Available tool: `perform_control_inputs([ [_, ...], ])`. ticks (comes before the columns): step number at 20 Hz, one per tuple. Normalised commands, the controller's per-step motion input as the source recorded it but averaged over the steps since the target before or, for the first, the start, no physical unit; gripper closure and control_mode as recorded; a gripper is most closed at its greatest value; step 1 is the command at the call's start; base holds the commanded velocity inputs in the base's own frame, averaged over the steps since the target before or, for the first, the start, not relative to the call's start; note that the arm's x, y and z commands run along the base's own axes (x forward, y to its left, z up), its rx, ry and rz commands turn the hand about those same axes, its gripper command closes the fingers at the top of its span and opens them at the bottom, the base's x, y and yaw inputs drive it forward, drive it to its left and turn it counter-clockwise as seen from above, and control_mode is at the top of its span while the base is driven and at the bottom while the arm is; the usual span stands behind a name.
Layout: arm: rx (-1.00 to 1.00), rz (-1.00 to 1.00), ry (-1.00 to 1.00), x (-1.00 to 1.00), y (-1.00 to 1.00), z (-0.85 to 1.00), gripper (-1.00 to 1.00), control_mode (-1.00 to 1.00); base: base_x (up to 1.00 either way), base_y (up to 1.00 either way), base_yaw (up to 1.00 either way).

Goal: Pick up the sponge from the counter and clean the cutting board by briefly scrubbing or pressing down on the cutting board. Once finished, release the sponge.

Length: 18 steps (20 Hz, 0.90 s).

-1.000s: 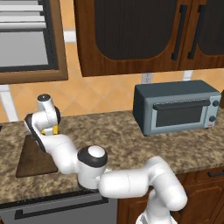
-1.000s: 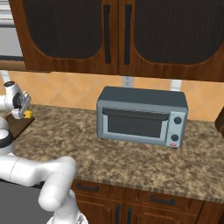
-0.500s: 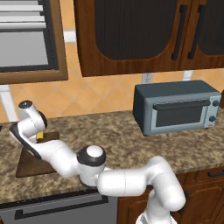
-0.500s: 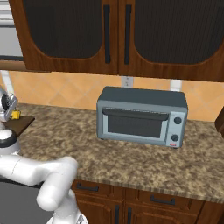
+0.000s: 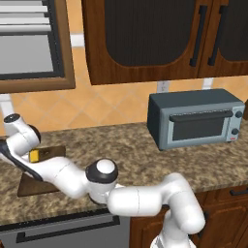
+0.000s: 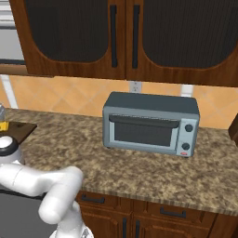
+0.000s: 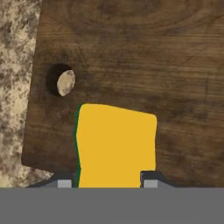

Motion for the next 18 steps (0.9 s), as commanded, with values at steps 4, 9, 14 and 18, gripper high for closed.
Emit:
perform_control_inputs([
  [4, 0.0, 0.0, 0.09, -0.9, 0.02, -0.34, 1.0, -1.0, 0.0, 0.0, 0.0],
  [9, 0.01, 0.0, 0.01, -1.0, -0.03, -0.46, 1.0, -1.0, 0.0, 0.0, 0.0],
  [14, 0.05, 0.0, 0.0, -1.0, -0.21, -0.46, 1.0, -1.0, 0.0, 0.0, 0.0],
  [18, 0.09, 0.01, 0.0, -1.0, -0.35, -0.38, 1.0, -1.0, 0.0, 0.0, 0.0],
])
